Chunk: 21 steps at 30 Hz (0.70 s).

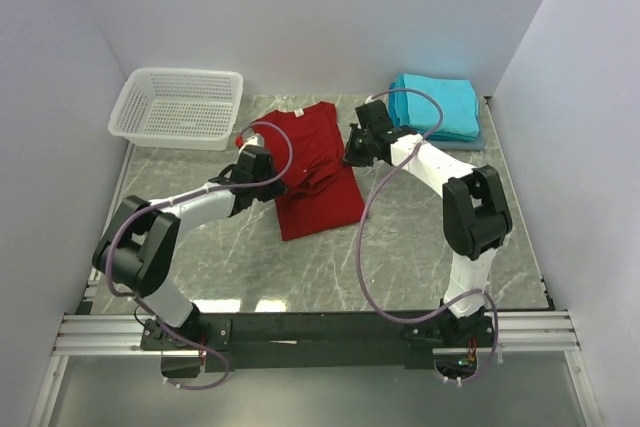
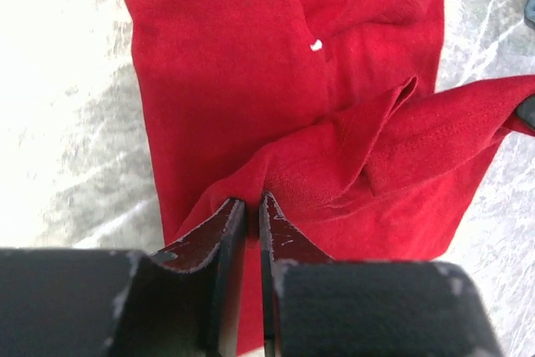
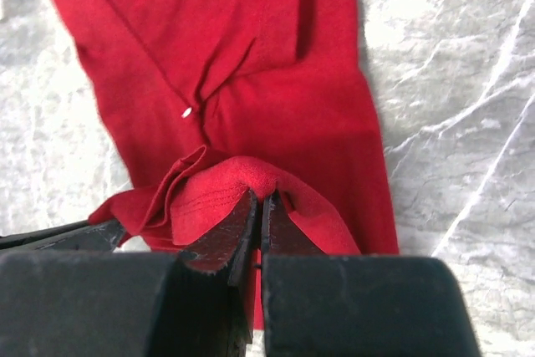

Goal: Fold and stack the t-shirts
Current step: Fold the tshirt

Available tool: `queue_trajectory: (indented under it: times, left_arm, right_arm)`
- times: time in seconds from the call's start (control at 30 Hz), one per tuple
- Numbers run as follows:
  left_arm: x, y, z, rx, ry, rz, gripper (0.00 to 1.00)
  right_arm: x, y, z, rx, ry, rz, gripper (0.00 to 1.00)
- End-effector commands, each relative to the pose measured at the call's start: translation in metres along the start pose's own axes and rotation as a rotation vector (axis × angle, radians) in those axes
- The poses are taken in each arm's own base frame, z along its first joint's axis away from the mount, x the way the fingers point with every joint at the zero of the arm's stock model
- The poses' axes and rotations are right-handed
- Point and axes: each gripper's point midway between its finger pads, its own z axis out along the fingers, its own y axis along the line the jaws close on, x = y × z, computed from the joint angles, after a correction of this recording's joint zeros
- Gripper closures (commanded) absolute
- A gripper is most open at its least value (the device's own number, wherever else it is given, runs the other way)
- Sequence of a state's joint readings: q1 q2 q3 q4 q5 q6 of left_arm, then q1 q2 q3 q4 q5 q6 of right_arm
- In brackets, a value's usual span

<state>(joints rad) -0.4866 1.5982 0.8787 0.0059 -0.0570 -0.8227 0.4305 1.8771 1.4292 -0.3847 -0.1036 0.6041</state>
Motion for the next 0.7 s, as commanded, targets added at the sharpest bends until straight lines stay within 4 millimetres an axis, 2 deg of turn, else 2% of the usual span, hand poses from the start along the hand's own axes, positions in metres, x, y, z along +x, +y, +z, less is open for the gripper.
queue_trajectory:
  times: [0.0, 0.1, 0.13, 0.17, 0.27, 0.3, 0.33, 0.4, 0.43, 0.47, 0.5, 0.57, 0.6, 0.63, 0.67]
  left_arm:
    - [-0.026, -0.021, 0.007, 0.085, -0.045, 0.006, 0.82]
    - [-0.028, -0.015, 0.013, 0.070, -0.044, -0.003, 0.78]
    - [-0.030, -0.014, 0.015, 0.070, -0.050, -0.006, 0.74]
    - [-0.033, -0.013, 0.015, 0.069, -0.056, -0.008, 0.65]
    - [-0.046, -0.013, 0.011, 0.048, -0.076, -0.012, 0.54]
    - [-0.051, -0.015, 0.008, 0.048, -0.093, -0.002, 0.52]
    - [-0.059, -0.023, 0.000, 0.071, -0.114, 0.005, 0.50]
    - [-0.068, -0.034, -0.015, 0.111, -0.134, 0.019, 0.33]
    - [-0.068, -0.035, -0.019, 0.110, -0.131, 0.023, 0.33]
    - [-0.074, -0.041, -0.025, 0.123, -0.139, 0.026, 0.31]
    - [-0.071, -0.037, -0.031, 0.104, -0.124, 0.018, 0.31]
    - [-0.066, -0.035, -0.038, 0.111, -0.117, 0.018, 0.29]
    - [-0.071, -0.040, -0.048, 0.138, -0.146, 0.008, 0.27]
    - [-0.064, -0.043, -0.052, 0.175, -0.124, 0.006, 0.17]
    - [-0.049, -0.034, -0.052, 0.171, -0.092, -0.002, 0.07]
  right_arm:
    - [-0.024, 0.000, 0.004, 0.017, -0.047, 0.003, 0.99]
    - [-0.027, -0.003, 0.015, 0.017, -0.035, 0.009, 0.96]
    - [-0.029, -0.003, 0.021, 0.013, -0.030, 0.008, 0.93]
    - [-0.030, -0.003, 0.023, 0.009, -0.026, 0.008, 0.87]
    - [-0.036, 0.004, 0.025, -0.018, -0.011, -0.021, 0.54]
    - [-0.038, 0.007, 0.023, -0.021, -0.011, -0.028, 0.28]
    - [-0.042, 0.010, 0.018, -0.032, -0.016, -0.036, 0.19]
    - [-0.049, 0.018, 0.004, -0.057, -0.043, -0.053, 0.16]
    - [-0.042, 0.014, 0.001, -0.053, -0.035, -0.057, 0.15]
    - [-0.042, 0.020, -0.003, -0.086, -0.051, -0.067, 0.15]
    - [-0.044, 0.026, -0.017, -0.112, -0.075, -0.077, 0.14]
    - [-0.026, 0.021, -0.020, -0.127, -0.051, -0.088, 0.13]
    - [-0.024, 0.024, -0.030, -0.140, -0.062, -0.093, 0.13]
    - [-0.009, 0.013, -0.028, -0.123, -0.037, -0.088, 0.13]
    - [-0.006, 0.012, -0.031, -0.129, -0.040, -0.090, 0.12]
